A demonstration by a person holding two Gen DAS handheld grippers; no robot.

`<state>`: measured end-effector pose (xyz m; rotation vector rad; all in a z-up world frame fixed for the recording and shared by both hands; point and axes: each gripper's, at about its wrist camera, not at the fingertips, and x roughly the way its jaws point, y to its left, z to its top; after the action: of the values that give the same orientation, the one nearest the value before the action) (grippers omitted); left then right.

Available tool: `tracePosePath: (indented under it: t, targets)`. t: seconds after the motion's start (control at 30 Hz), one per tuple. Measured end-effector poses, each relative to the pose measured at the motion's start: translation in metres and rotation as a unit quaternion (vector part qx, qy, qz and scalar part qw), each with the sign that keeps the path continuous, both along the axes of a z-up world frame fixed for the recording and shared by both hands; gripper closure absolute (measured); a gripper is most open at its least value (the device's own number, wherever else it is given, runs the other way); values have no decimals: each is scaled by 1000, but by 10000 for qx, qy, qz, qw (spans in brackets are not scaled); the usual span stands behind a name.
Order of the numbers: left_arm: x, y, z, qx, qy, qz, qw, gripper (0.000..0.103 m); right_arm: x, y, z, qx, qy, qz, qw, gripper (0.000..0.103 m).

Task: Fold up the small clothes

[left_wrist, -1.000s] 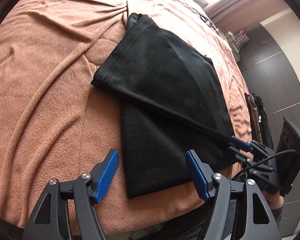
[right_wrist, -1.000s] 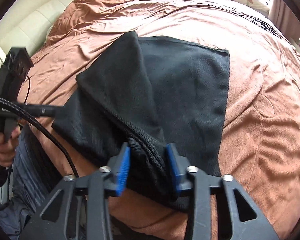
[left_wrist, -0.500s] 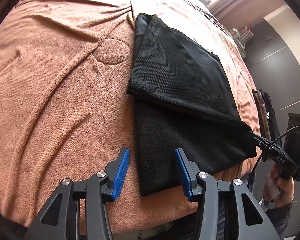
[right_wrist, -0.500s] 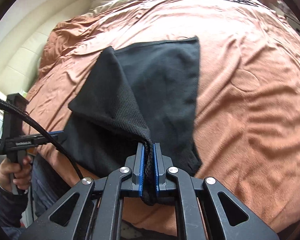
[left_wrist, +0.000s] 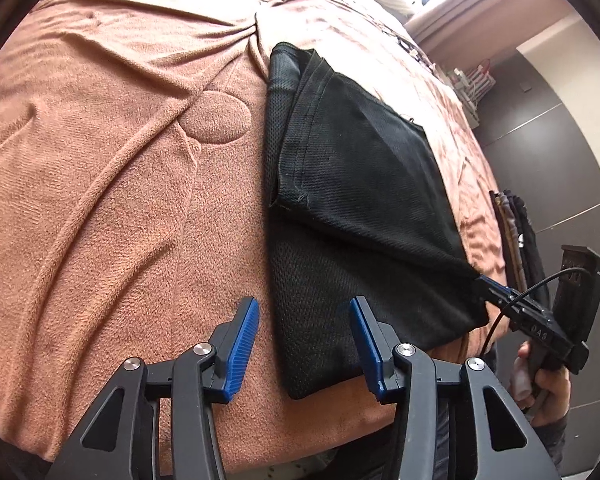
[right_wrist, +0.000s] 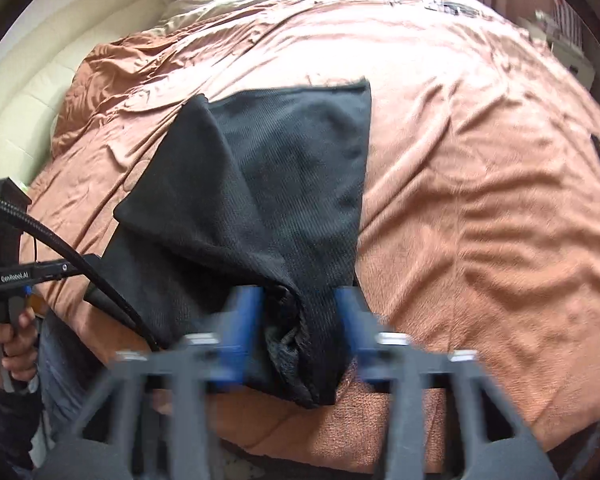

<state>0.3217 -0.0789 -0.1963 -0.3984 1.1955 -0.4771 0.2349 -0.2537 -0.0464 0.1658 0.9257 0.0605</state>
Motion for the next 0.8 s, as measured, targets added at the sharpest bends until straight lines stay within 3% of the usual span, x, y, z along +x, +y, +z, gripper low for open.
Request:
tracePosePath:
  t: [0.27,0.5,0.8]
  targets:
    - [4,20,2,-438,-31,141,9989,54,7,35,21,-406,-113,400,9983,36]
    - [2,43,3,-726,-35,305,9969,60,26,74,29,-801,-137,745,9939,36]
    - [5,76,-3,-952,-40,529,9940,60,55,137,13,-1388,-60,1540,9783,36]
